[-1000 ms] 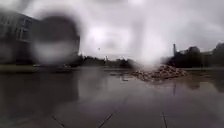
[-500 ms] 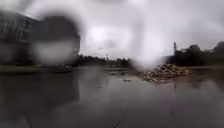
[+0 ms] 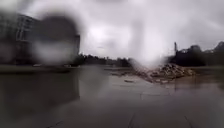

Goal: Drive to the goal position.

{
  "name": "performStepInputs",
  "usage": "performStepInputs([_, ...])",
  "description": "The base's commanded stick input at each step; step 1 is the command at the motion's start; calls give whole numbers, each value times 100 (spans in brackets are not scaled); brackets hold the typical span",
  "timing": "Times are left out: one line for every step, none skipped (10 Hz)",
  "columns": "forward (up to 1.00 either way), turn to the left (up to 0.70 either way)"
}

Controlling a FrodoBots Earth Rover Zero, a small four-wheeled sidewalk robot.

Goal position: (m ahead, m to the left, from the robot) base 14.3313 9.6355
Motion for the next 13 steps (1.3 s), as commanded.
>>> performStepInputs([70, 0])
performStepInputs([70, 0])
performStepInputs([70, 0])
performStepInputs([70, 0])
performStepInputs([70, 0])
performStepInputs([70, 0])
performStepInputs([70, 0])
performStepInputs([70, 0])
performStepInputs([70, 0])
performStepInputs([70, 0])
performStepInputs([70, 0])
performStepInputs([70, 0])
performStepInputs([70, 0])
